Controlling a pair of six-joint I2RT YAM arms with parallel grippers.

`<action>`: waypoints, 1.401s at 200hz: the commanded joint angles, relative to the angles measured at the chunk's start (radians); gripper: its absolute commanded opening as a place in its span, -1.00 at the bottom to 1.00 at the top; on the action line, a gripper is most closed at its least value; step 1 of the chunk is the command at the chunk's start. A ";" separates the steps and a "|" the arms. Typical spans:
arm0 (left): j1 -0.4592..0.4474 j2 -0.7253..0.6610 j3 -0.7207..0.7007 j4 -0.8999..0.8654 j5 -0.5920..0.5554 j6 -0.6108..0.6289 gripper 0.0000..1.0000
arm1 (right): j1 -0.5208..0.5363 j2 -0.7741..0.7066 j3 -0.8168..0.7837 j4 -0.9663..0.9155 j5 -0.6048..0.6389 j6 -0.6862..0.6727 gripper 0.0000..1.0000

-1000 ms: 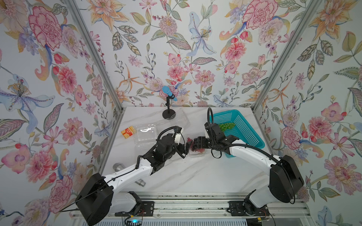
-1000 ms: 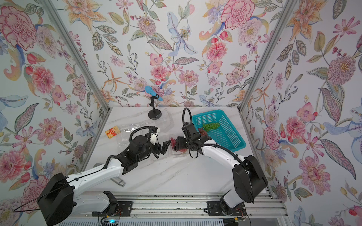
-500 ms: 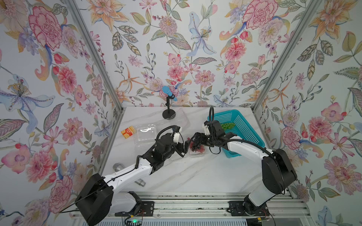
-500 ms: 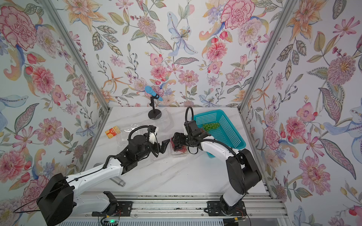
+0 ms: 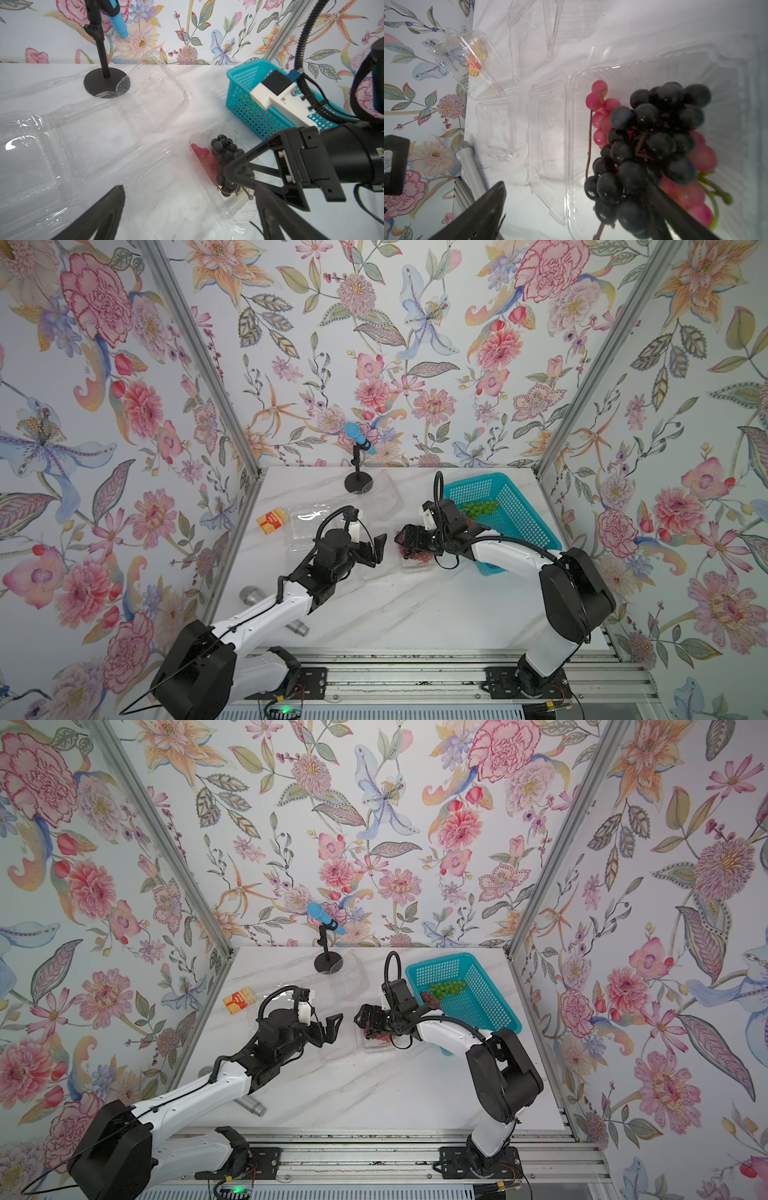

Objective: Pack grapes into containers
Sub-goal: Place the grape into the packing box, then adjust the basket at the center of the board.

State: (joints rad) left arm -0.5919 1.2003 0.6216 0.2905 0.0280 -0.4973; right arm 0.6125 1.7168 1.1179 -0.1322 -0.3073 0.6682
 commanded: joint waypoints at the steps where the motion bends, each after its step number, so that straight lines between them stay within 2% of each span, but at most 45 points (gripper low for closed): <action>1: 0.038 -0.023 -0.032 -0.028 0.037 -0.069 0.99 | -0.001 -0.014 -0.007 0.009 -0.001 0.005 0.99; 40: 0.063 -0.030 -0.050 -0.055 0.047 -0.084 0.99 | -0.064 -0.092 -0.009 -0.026 -0.021 -0.029 0.99; 73: 0.062 -0.031 -0.054 -0.062 0.029 -0.098 0.99 | -0.148 -0.122 -0.026 -0.079 0.016 -0.075 0.99; 95: 0.063 -0.034 -0.072 -0.051 0.013 -0.115 1.00 | -0.205 -0.083 -0.014 -0.091 -0.005 -0.100 0.99; 148: 0.061 -0.060 -0.106 -0.032 0.017 -0.157 0.99 | -0.240 0.076 0.155 -0.187 0.110 -0.165 0.99; 194: 0.061 -0.075 -0.113 -0.057 0.034 -0.154 0.99 | -0.296 0.104 0.234 -0.236 0.160 -0.217 0.99; 220: 0.061 -0.070 -0.106 -0.069 0.047 -0.157 0.99 | -0.279 0.072 0.244 -0.245 0.123 -0.241 0.99; 280: 0.060 -0.052 -0.102 -0.058 0.067 -0.178 0.99 | -0.143 0.032 0.156 -0.235 0.103 -0.250 0.99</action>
State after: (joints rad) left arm -0.5354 1.1339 0.5194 0.2359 0.0753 -0.6548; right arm 0.4328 1.7798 1.3205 -0.3477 -0.1940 0.4305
